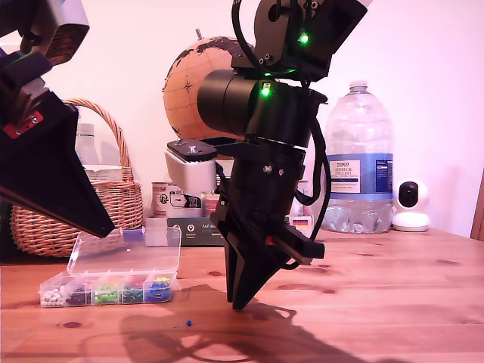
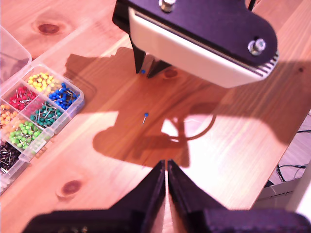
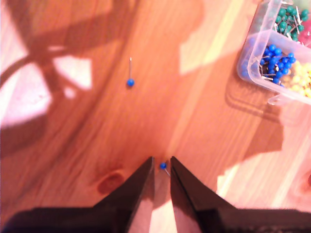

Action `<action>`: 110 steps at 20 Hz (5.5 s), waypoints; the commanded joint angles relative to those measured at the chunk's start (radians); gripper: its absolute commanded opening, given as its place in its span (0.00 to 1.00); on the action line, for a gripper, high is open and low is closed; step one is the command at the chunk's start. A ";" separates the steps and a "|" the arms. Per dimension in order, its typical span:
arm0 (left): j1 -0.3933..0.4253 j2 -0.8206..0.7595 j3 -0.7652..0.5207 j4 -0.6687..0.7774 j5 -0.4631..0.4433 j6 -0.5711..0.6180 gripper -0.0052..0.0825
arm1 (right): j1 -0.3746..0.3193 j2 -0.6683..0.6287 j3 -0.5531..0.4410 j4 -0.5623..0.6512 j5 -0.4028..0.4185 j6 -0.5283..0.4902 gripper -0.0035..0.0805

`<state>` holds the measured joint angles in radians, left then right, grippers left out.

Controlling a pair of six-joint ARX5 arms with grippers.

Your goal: Sort the loose pins on the table into their correct compartments

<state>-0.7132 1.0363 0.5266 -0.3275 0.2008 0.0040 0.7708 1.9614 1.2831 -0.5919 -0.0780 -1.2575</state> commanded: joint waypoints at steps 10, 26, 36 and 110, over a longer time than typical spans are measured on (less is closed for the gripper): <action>-0.001 0.005 -0.014 0.011 0.002 0.005 0.04 | -0.016 0.040 -0.003 0.006 -0.017 0.000 0.03; -0.001 0.005 -0.014 0.013 0.005 0.005 0.04 | -0.012 0.034 0.182 -0.163 -0.022 0.163 0.03; -0.001 0.005 -0.014 0.011 0.007 0.004 0.04 | -0.018 0.035 0.290 -0.379 -0.002 1.278 0.05; -0.001 0.003 -0.014 -0.032 0.042 -0.005 0.04 | -0.001 0.199 0.304 -0.390 0.007 1.392 0.03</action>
<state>-0.7132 1.0363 0.5266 -0.3592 0.2379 0.0029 0.7666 2.1300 1.5738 -0.9771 -0.0704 0.1452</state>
